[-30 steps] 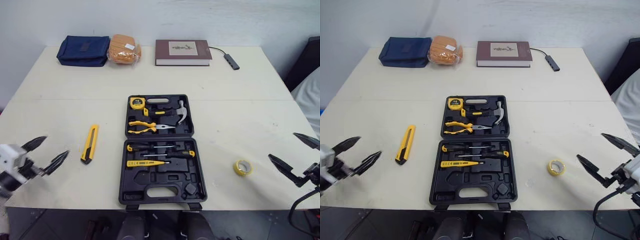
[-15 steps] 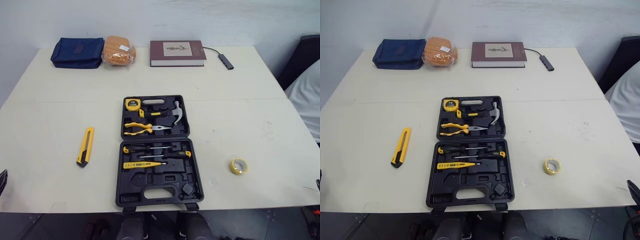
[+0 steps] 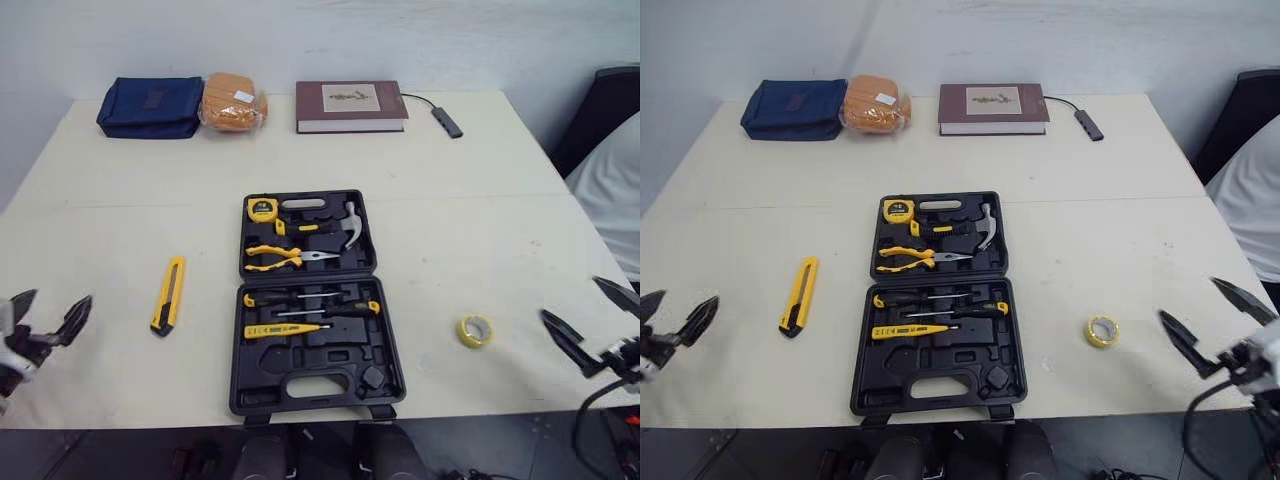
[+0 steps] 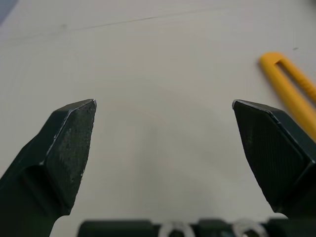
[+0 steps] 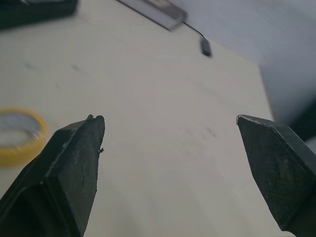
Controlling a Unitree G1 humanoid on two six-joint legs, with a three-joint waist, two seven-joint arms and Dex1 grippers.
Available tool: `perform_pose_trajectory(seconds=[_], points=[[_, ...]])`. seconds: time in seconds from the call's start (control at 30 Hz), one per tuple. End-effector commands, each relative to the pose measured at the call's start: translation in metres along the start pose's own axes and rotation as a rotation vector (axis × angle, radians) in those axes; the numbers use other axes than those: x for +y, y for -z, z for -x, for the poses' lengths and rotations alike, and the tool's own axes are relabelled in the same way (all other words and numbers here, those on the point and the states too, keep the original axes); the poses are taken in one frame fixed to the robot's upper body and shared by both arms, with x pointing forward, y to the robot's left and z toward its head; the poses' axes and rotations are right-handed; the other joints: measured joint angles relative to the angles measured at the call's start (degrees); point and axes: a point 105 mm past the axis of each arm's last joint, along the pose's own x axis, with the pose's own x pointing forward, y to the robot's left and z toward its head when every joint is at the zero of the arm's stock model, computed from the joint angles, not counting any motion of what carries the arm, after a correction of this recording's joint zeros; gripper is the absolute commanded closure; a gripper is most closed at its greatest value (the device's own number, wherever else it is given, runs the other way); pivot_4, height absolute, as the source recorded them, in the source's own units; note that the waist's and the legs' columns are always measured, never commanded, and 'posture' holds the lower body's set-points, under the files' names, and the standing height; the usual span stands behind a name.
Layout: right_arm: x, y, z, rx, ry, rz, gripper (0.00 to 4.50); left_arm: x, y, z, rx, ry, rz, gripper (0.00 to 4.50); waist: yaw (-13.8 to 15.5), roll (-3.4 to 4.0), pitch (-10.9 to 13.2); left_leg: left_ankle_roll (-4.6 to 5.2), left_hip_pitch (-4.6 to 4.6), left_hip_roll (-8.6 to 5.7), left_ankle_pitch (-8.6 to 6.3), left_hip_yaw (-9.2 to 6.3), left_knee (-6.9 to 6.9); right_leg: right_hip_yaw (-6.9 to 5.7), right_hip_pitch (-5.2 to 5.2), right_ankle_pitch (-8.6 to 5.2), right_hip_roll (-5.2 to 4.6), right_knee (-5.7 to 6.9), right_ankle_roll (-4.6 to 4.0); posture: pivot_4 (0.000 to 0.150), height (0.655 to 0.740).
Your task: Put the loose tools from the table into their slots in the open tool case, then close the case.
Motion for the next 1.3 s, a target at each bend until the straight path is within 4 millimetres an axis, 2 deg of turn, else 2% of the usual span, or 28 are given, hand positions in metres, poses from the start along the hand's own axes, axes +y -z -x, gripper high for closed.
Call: perform_pose_trajectory(seconds=[0.03, 0.13, 0.27, 0.37, 0.5, 0.57, 0.7, 0.8, 1.0, 1.07, 1.13, 1.23, 1.3], points=[[0.019, -0.030, -0.023, -0.121, -0.150, 0.003, 0.00, -0.026, -0.022, -0.014, 0.014, 0.048, -0.014, 0.04, 0.2, 0.00, 0.0, -0.07, -0.01, 0.00, 0.04, 0.00, -0.01, -0.01, -0.02, 0.00, 0.02, 0.00, 0.00, 0.150, 0.7400], [0.029, -0.041, -0.038, -0.186, -0.221, -0.021, 0.00, -0.041, -0.028, -0.021, 0.038, 0.046, 0.011, 0.04, 0.4, -0.01, 0.0, -0.27, -0.04, -0.01, 0.16, 0.02, 0.02, -0.02, 0.00, 0.00, 0.03, -0.03, 0.00, 0.150, 0.7400], [0.063, -0.060, -0.057, -0.281, -0.439, -0.056, 0.00, -0.086, -0.021, -0.030, 0.170, 0.121, 0.053, 0.04, 0.3, -0.03, 0.0, -0.26, -0.04, -0.03, 0.15, 0.08, 0.07, 0.02, 0.02, 0.02, 0.04, -0.01, 0.04, 0.150, 0.7400], [0.068, -0.072, -0.066, -0.332, -0.480, -0.059, 0.00, -0.102, -0.018, -0.033, 0.235, 0.101, 0.090, 0.04, 0.3, -0.05, 0.0, -0.27, -0.04, -0.03, 0.17, 0.08, 0.10, 0.04, 0.01, 0.02, 0.06, 0.05, 0.04, 0.150, 0.7400], [0.075, -0.080, -0.070, -0.356, -0.550, -0.060, 0.00, -0.108, -0.011, -0.035, 0.322, 0.053, 0.093, 0.04, 0.4, -0.10, 0.0, -0.34, -0.03, -0.01, 0.20, 0.08, 0.11, 0.04, 0.00, 0.02, 0.17, 0.07, 0.04, 0.150, 0.7400], [0.082, -0.085, -0.074, -0.374, -0.602, -0.060, 0.00, -0.101, 0.000, -0.037, 0.411, -0.062, 0.097, 0.04, 0.6, -0.09, 0.0, -0.35, -0.03, -0.01, 0.21, 0.08, 0.10, 0.04, 0.00, 0.02, 0.18, 0.07, 0.04, 0.150, 0.7400], [0.088, -0.094, -0.079, -0.405, -0.649, -0.066, 0.00, -0.115, 0.005, -0.044, 0.424, -0.034, 0.114, 0.04, 1.0, -0.23, 0.1, -0.35, -0.03, -0.02, 0.22, 0.10, 0.17, 0.06, 0.00, 0.02, 0.19, 0.11, 0.04, 0.150, 0.7400], [0.095, -0.096, -0.080, -0.410, -0.694, -0.064, 0.00, -0.114, 0.016, -0.047, 0.489, -0.063, 0.089, 0.04, 1.5, -0.26, 0.1, -0.36, -0.03, -0.02, 0.21, 0.12, 0.16, 0.06, -0.02, 0.02, 0.19, 0.09, 0.04, 0.150, 0.7400], [0.095, -0.092, -0.081, -0.384, -0.688, -0.056, 0.00, -0.117, 0.027, -0.053, 0.512, -0.057, 0.104, 0.04, 1.7, -0.24, 0.1, -0.40, 0.02, -0.02, 0.24, 0.12, 0.17, 0.07, 0.01, 0.02, 0.17, 0.13, 0.04, 0.150, 0.7400], [0.095, -0.092, -0.081, -0.382, -0.680, -0.054, 0.00, -0.120, 0.030, -0.054, 0.522, -0.041, 0.102, 0.56, 1.7, -0.23, 0.0, -0.40, 0.04, -0.02, 0.24, 0.12, 0.16, 0.09, 0.01, 0.02, 0.17, 0.15, 0.03, 0.150, 0.7400], [0.096, -0.088, -0.081, -0.369, -0.687, -0.033, 0.00, -0.121, 0.035, -0.053, 0.542, -0.033, 0.090, 1.27, 1.7, -0.20, 0.0, -0.41, 0.06, -0.01, 0.24, 0.13, 0.15, 0.10, 0.01, 0.02, 0.17, 0.16, 0.03, 0.150, 0.7400], [0.094, -0.084, -0.080, -0.353, -0.677, -0.023, 0.00, -0.117, 0.040, -0.052, 0.548, -0.053, 0.093, 2.68, 1.7, -0.18, 0.0, -0.42, 0.08, -0.01, 0.25, 0.15, 0.13, 0.12, 0.01, 0.02, 0.17, 0.17, 0.03, 0.150, 0.7400], [0.094, -0.081, -0.080, -0.343, -0.673, -0.012, 0.00, -0.113, 0.044, -0.051, 0.552, -0.070, 0.098, 3.36, 1.6, -0.14, 0.0, -0.42, 0.10, -0.01, 0.25, 0.15, 0.11, 0.13, 0.01, 0.01, 0.17, 0.17, 0.03, 0.150, 0.7400]])
